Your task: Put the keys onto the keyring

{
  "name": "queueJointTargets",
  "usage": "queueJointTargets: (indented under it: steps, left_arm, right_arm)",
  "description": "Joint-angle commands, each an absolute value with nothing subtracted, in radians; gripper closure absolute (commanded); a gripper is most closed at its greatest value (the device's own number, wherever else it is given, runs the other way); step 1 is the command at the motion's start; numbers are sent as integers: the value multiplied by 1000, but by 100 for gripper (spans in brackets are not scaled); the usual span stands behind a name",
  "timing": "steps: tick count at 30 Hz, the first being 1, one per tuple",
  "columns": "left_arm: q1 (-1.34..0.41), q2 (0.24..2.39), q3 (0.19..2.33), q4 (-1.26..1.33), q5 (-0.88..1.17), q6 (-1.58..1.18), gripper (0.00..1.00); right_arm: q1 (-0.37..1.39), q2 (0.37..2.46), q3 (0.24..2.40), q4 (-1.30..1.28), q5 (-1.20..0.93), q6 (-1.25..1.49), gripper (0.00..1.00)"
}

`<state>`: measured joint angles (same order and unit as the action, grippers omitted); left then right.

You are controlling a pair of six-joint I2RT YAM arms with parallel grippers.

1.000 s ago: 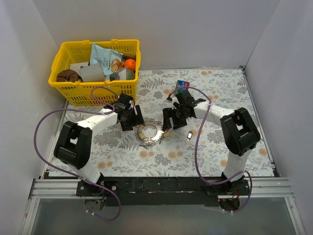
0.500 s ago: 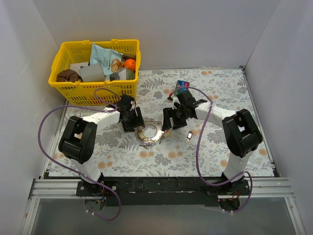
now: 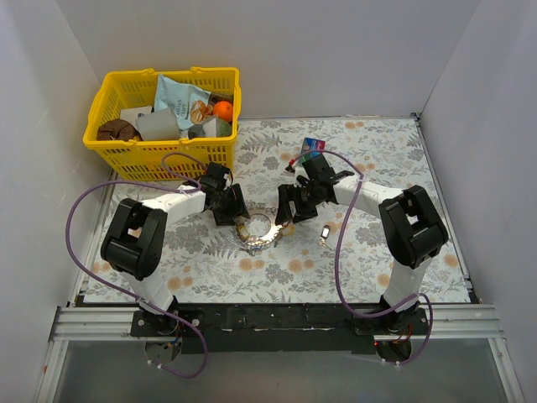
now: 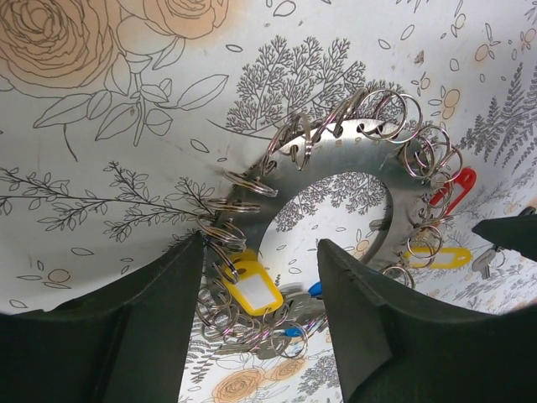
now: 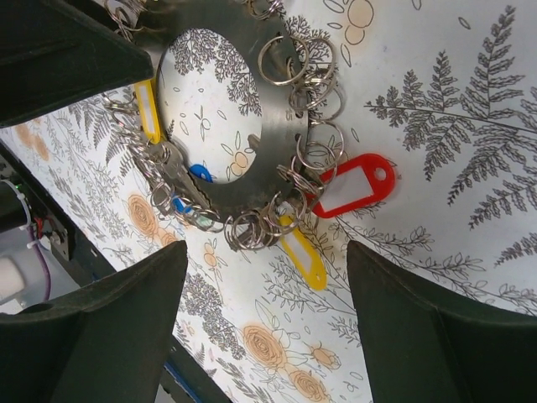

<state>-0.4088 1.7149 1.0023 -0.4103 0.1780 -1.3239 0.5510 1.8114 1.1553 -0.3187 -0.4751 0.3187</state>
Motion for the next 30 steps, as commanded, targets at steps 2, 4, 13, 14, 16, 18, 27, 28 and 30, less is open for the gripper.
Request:
queueJointTargets:
  steps: [2,4,13,14,16,18,27,28,30]
  left_arm:
    - [-408,1694,948,-385,233,-1348,45]
    - [-408,1686,928,-377,239,-1354,45]
    - [-410,1648,874,-357,261,-1379,47]
    - [-410,1644,873,-359,259,-1381,47]
    - [-410,1640,865,-357,262,-1384,47]
    - [-410,1620,855,-354,259,-1388,47]
    - [-410,1634,934,-400,186,-1312,45]
    - [-410,1638,943,-400,190,-1310,45]
    - [-411,1654,965,-399,206,-1305,45]
  right_arm:
    - [554,1851,1193,-288,-535,334,16]
    - [554,1858,1198,-290,-540,333,16]
    - [555,1871,1213,-278,-548,341,16]
    - [555,1879,1216,-278,-551,342,16]
    - [557,1885,1233,-276,-554,344,16]
    - [567,1902,1256,-281,-558,347,16]
    - [571,1873,1187,-278,-551,344,16]
    - [571,1868,1180,-278,-552,344,17]
    - [572,1855,1155,-275,-557,347,17]
